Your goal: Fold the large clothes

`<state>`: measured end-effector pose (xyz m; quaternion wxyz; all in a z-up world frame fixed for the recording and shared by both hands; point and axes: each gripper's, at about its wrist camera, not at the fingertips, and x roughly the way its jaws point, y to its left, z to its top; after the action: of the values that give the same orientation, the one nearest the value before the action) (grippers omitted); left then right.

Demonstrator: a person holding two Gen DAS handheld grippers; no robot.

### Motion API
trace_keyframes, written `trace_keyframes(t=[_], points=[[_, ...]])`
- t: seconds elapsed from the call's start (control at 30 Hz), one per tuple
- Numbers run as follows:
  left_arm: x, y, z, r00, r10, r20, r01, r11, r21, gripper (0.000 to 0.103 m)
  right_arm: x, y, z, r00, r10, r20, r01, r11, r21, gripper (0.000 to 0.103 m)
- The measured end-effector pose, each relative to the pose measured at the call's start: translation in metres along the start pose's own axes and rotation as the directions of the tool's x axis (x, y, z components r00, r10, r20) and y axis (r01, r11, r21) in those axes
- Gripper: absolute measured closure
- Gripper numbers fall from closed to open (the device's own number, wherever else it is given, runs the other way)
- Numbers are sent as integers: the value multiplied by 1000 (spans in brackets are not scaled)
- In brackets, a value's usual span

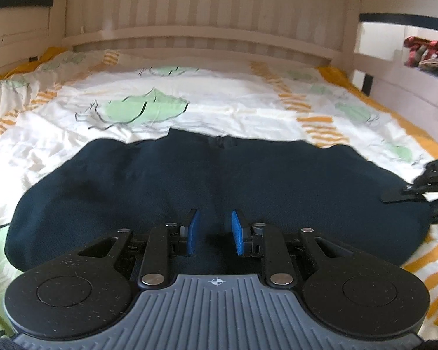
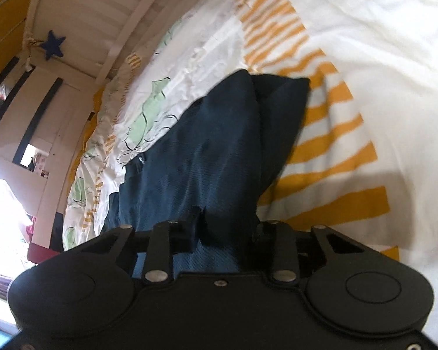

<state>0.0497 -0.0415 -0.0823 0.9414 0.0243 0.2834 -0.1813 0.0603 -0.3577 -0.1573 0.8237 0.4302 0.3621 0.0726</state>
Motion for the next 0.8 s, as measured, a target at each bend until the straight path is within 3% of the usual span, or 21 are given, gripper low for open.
trace_keyframes(t=[0.1,0.2,0.3,0.53,0.8], points=[[-4,-10,-4,1000,-26,7,25,999,43,79,-6,5,0,1000,3,26,-3,1000,-16,68],[14,-17,-14,997,-36,-64,41,996,76,81,-9,14,0,999,6,44,-4,999,-43,71],[22,-19,-17,998,-37,-49,42,993,108,81,-12,27,1,999,15,52,-11,997,-70,74],[22,-13,-18,997,-57,-53,60,997,42,82,-11,86,10,995,88,57,-78,984,-159,75],[20,12,-12,987,-143,-71,137,987,-81,82,36,176,1,978,189,-88,-207,937,-282,75]])
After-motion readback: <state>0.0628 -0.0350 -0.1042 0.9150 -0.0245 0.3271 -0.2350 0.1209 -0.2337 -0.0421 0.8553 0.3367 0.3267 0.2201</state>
